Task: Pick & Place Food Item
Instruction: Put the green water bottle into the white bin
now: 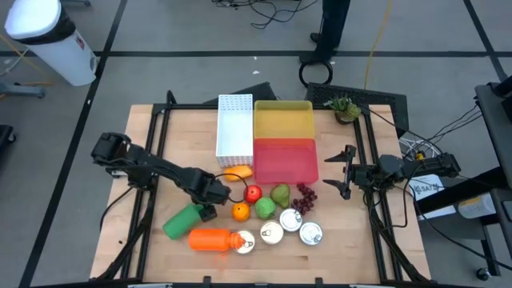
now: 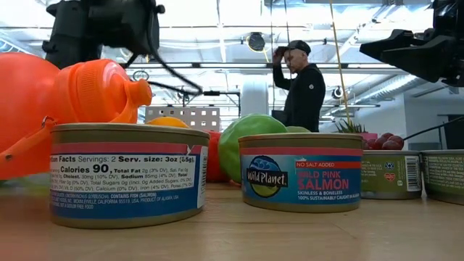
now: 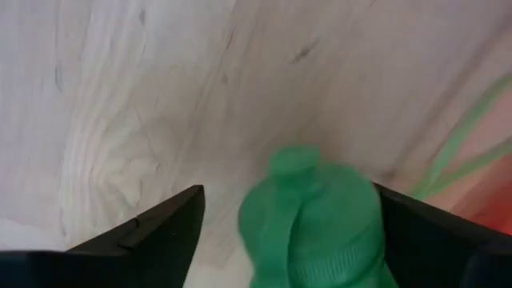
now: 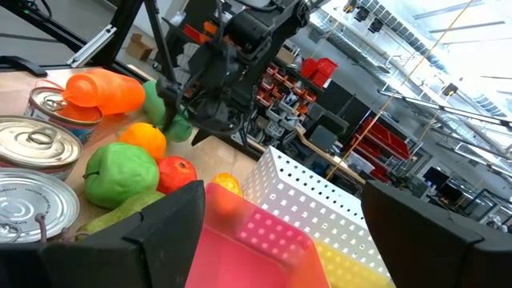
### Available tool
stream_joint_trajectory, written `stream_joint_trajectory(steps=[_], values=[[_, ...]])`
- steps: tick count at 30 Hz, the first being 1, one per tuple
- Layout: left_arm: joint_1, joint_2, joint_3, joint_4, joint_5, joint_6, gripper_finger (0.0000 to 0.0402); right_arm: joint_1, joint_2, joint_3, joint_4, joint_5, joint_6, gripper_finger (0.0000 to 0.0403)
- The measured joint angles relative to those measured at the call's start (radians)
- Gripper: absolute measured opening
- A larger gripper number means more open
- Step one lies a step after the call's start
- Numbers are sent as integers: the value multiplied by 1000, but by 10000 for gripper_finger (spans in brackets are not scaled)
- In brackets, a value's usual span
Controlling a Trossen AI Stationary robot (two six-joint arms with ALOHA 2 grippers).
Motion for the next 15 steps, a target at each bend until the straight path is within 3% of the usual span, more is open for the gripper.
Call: stream_joint_trajectory(steps=[6,11,15], values=[[16,11,0,-19,7,50,223,0,0,0,0,0,0,315],[39,-50,0,-18,-20,36,115,0,0,0,0,0,0,315],[46,-103,0,-20,-14,16,69,0,0,0,0,0,0,315]])
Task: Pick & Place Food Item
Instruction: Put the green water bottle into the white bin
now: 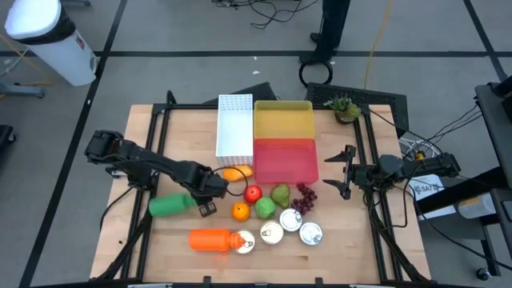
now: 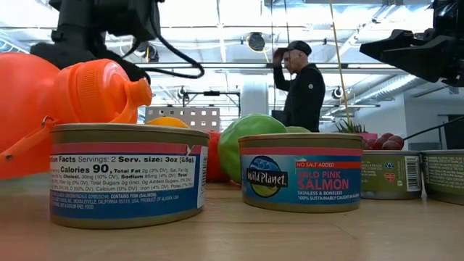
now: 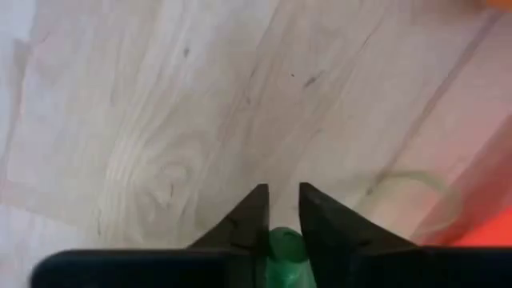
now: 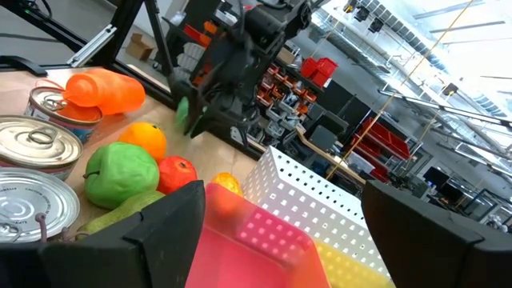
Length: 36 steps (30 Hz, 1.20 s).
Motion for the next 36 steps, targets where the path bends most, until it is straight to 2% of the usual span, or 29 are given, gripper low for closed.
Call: stream_joint_trajectory(steps=[3,6,12,19,22,27,32,36], values=[[0,-29,0,-12,4,-2,60,0,0,0,0,0,0,315],[2,-52,0,-42,-2,26,84,0,0,0,0,0,0,315],[2,-59,0,-123,-110,97,184,0,0,0,0,0,0,315],[-3,-59,0,-249,-121,328,300,0,0,0,0,0,0,315],[-2,-59,0,-326,-110,363,336,0,0,0,0,0,0,315],[19,-59,0,-462,-81,227,371,0,0,0,0,0,0,315],[35,-59,0,-498,-92,87,378,0,0,0,0,0,0,315],[33,-59,0,-587,22,-20,379,0,0,0,0,0,0,315]])
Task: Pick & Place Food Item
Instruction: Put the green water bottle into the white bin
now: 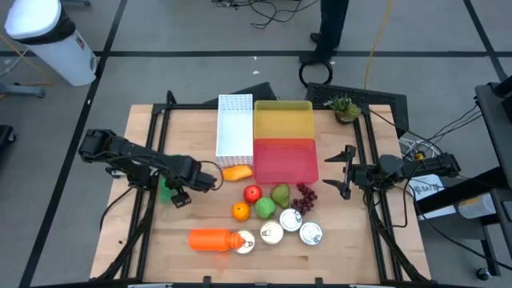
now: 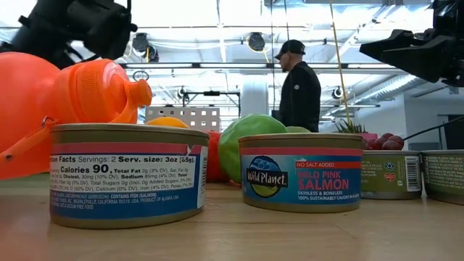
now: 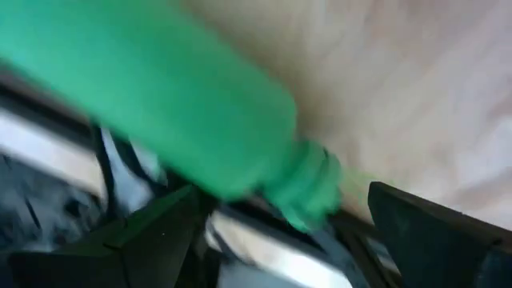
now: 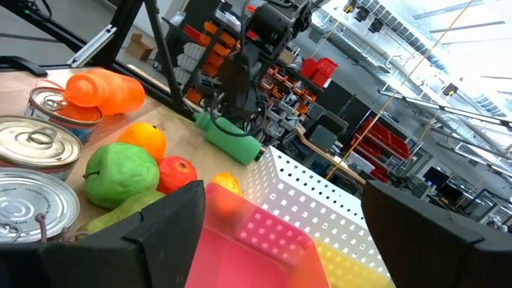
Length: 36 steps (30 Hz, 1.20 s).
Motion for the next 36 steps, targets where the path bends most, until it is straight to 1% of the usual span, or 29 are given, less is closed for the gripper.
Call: stream_joint_trajectory(steps=[3,5,8,11,12,13,16,18,20,23,28,32,36], values=[[-6,0,0,-48,41,-108,379,0,0,0,0,0,0,315],[-19,0,0,-40,31,-149,379,0,0,0,0,0,0,315],[-52,0,0,-41,-3,-170,379,0,0,0,0,0,0,315],[-63,3,-4,40,-19,-178,379,0,0,0,0,0,0,315],[-63,4,-8,74,-38,-187,379,0,0,0,0,0,0,315],[-63,4,-10,89,-78,-201,379,0,0,0,0,0,0,315],[-45,4,-11,76,-230,-254,379,0,0,0,0,0,0,315],[-16,4,-11,73,-264,-280,379,0,0,0,0,0,0,315],[22,4,-12,59,-265,-301,379,0,0,0,0,0,0,315],[75,3,-24,57,-264,-272,379,0,0,0,0,0,0,315],[192,7,-106,132,-251,-161,378,0,0,0,0,0,0,315],[267,9,-98,141,-300,-122,370,0,0,0,0,0,0,315],[305,8,-98,141,-270,-87,355,0,0,0,2,0,0,315]])
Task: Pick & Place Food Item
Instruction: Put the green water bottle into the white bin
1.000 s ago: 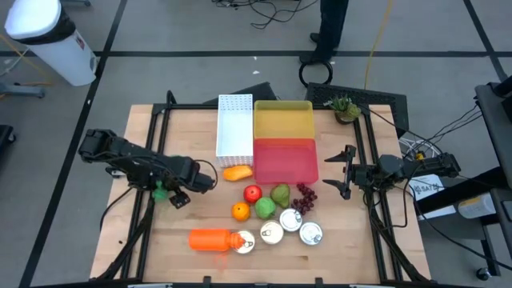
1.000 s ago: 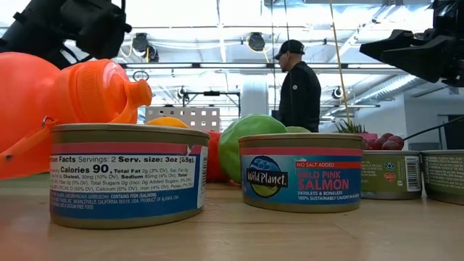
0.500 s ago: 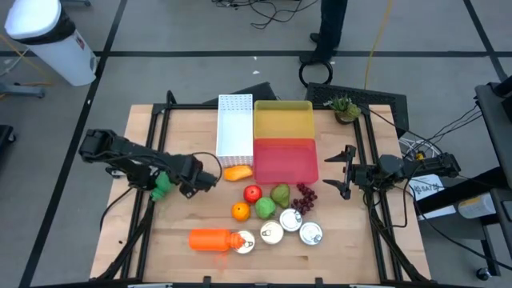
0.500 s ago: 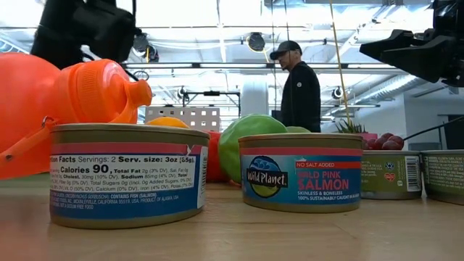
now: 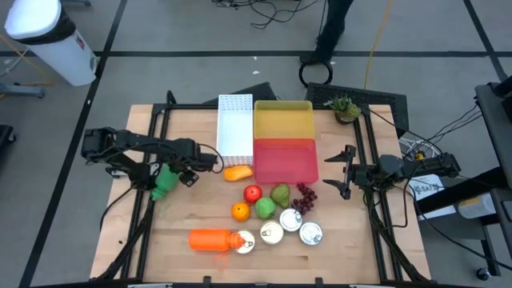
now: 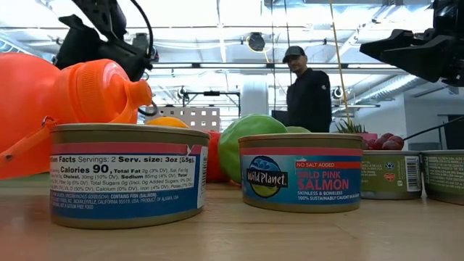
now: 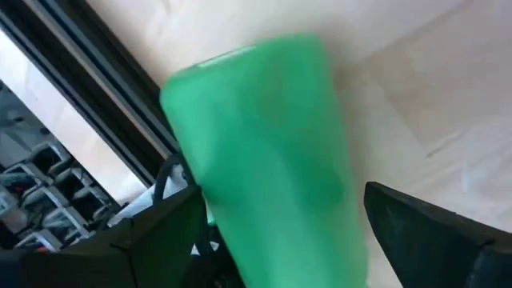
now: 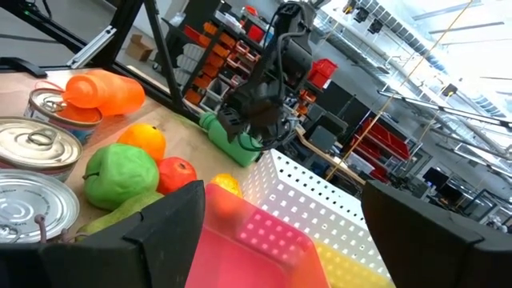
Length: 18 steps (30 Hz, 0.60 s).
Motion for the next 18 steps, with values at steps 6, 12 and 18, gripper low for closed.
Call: stream_joint_trajectory(steps=[6,12,18], values=[[-3,11,1,3,46,57,349,0,0,0,-1,0,0,315],[-42,10,7,47,105,153,349,0,0,0,-1,0,0,315],[-108,6,8,205,269,338,349,0,0,0,-1,0,0,315]])
